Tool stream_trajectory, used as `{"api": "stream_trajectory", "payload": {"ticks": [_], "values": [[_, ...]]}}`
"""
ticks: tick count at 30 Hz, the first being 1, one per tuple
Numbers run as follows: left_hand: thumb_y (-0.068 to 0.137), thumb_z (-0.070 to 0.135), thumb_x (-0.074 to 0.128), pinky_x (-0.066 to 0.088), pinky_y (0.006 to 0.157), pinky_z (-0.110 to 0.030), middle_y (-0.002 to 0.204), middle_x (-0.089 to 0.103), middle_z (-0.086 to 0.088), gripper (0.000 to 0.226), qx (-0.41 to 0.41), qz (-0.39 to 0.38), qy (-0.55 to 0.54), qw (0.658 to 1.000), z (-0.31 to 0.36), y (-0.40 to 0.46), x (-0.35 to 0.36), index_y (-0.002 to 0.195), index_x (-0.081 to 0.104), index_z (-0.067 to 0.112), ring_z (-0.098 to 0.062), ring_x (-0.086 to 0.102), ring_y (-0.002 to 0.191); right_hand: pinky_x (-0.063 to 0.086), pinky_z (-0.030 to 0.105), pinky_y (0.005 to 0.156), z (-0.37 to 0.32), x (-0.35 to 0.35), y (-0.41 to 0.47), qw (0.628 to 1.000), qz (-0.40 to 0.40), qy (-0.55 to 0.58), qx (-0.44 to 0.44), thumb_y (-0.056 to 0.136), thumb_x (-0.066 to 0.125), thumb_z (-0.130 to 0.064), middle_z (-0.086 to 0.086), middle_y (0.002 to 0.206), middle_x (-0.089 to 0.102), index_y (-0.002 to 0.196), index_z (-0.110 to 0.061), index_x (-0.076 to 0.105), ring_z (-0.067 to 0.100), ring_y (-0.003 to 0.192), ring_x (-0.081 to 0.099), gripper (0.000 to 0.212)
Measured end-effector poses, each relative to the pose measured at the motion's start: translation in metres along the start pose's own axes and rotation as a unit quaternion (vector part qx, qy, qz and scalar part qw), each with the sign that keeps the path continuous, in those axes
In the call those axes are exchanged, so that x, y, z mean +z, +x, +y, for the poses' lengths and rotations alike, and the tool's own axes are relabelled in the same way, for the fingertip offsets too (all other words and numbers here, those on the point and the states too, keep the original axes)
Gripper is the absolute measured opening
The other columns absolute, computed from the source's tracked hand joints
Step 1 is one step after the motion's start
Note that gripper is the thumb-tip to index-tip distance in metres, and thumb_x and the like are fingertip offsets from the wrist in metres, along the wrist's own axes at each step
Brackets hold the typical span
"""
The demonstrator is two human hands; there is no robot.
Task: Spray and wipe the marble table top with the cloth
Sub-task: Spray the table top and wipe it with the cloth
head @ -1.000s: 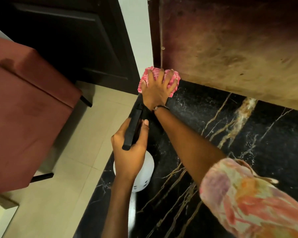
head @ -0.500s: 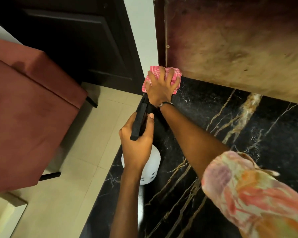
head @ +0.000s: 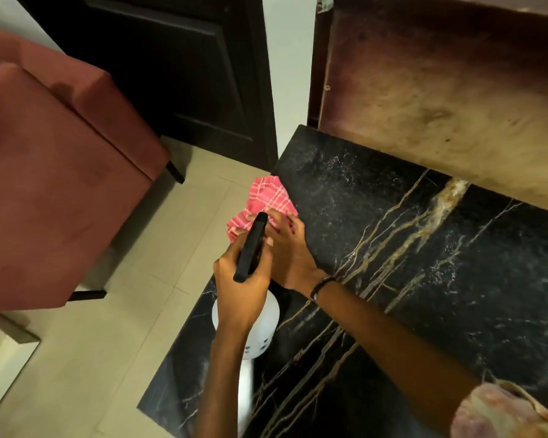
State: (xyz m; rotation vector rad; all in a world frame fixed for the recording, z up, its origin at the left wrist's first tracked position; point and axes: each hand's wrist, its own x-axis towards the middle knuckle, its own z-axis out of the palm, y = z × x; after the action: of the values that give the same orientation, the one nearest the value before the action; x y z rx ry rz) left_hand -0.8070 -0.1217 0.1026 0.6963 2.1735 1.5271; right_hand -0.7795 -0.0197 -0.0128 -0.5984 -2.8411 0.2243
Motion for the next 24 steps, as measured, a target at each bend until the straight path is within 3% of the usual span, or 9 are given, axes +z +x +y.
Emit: {"api": "stream_trajectory", "payload": {"ticks": [3,5,8,13,16,20,24], "values": [[0.09,0.02,0.06,0.037,0.047,-0.026,0.049,0.051,0.008,0.015,-0.026,0.015,-0.007,1.0,-0.008,-0.02,-0.021,0.078,0.063,0.029,-0.01,0.044,0.043,0.024,0.046,0.098,0.029,-0.02,0.004,0.997,-0.012,-0.015,-0.074,0.086,0.033,-0.064,-0.002,0.137,0.052,0.133,-0.032,0.049,0.027,0.123,0.044,0.06],[0.09,0.021,0.06,0.037,0.048,-0.024,0.05,0.052,0.009,0.011,-0.04,0.024,-0.01,0.999,-0.01,-0.034,-0.034,0.08,0.064,0.021,-0.01,0.046,0.045,0.016,0.058,0.109,0.059,-0.02,0.023,0.998,-0.027,-0.039,-0.039,0.082,0.033,-0.071,0.003,0.147,0.043,0.138,-0.034,0.045,0.032,0.135,0.035,0.068],[0.09,0.021,0.059,0.038,0.049,-0.021,0.056,0.054,0.005,0.009,-0.059,0.055,-0.019,0.997,-0.01,-0.053,-0.055,0.085,0.065,0.015,-0.013,0.047,0.047,0.011,0.069,0.109,0.078,-0.015,0.043,0.997,-0.055,-0.036,0.034,0.083,0.04,-0.07,0.01,0.154,0.029,0.141,-0.033,0.041,0.041,0.142,0.019,0.069],[0.089,0.015,0.06,0.04,0.051,-0.033,0.065,0.059,-0.007,0.006,-0.064,0.104,-0.018,0.992,-0.018,-0.083,-0.085,0.087,0.064,0.013,-0.02,0.047,0.049,0.022,0.062,0.109,0.041,-0.013,0.026,0.996,-0.065,-0.037,0.05,0.083,0.034,-0.069,0.014,0.152,0.033,0.144,-0.031,0.038,0.043,0.14,0.023,0.072],[0.089,0.02,0.06,0.04,0.049,-0.04,0.056,0.05,-0.007,0.008,-0.069,0.125,-0.003,0.99,-0.024,-0.104,-0.101,0.084,0.063,0.015,-0.022,0.045,0.046,0.017,0.059,0.11,-0.003,-0.009,-0.002,0.996,-0.085,-0.024,-0.001,0.082,0.036,-0.07,0.01,0.155,0.028,0.145,-0.035,0.034,0.04,0.142,0.019,0.072],[0.09,0.025,0.06,0.039,0.047,-0.039,0.053,0.044,-0.015,0.014,-0.085,0.15,0.001,0.985,-0.028,-0.132,-0.121,0.077,0.06,0.018,-0.031,0.043,0.045,0.012,0.059,0.112,-0.065,-0.006,-0.037,0.989,-0.127,-0.006,-0.076,0.083,0.028,-0.073,0.009,0.158,0.02,0.146,-0.038,0.027,0.036,0.145,0.01,0.072],[0.09,0.015,0.059,0.037,0.049,-0.02,0.055,0.047,-0.002,0.04,-0.11,0.191,0.014,0.975,-0.028,-0.157,-0.139,0.076,0.06,0.053,-0.012,0.043,0.045,0.02,0.061,0.111,-0.118,-0.003,-0.072,0.974,-0.144,0.003,-0.173,0.084,0.032,-0.074,0.009,0.158,0.021,0.146,-0.038,0.028,0.037,0.145,0.011,0.072]]}}
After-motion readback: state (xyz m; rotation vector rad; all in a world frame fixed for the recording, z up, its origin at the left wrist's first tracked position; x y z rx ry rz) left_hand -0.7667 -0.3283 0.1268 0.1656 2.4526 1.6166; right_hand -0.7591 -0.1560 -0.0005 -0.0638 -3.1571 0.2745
